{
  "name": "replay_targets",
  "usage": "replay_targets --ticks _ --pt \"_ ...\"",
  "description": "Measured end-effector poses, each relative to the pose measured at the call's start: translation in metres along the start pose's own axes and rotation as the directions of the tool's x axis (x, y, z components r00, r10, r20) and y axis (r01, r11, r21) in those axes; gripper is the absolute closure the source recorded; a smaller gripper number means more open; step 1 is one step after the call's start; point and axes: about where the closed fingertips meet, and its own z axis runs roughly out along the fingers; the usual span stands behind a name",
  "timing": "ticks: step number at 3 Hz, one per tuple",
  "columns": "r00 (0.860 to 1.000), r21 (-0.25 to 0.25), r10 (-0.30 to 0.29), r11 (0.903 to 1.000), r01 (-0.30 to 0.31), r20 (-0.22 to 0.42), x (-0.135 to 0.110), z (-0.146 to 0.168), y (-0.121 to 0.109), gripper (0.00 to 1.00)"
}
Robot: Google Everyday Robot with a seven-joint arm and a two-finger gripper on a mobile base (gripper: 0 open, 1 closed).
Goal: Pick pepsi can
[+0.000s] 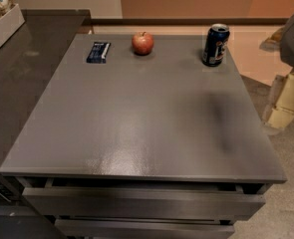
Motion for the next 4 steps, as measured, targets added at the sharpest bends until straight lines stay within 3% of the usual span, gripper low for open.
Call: replay_targets --ticks 2,4 --pt "1.0 0.027 0.022 0.9994 -0.022 0.021 -0.002 0.001 -0.011 0.0" --pt "0.989 0.057 0.097 0.993 -0.104 0.113 -0.001 0.024 -0.054 0.0"
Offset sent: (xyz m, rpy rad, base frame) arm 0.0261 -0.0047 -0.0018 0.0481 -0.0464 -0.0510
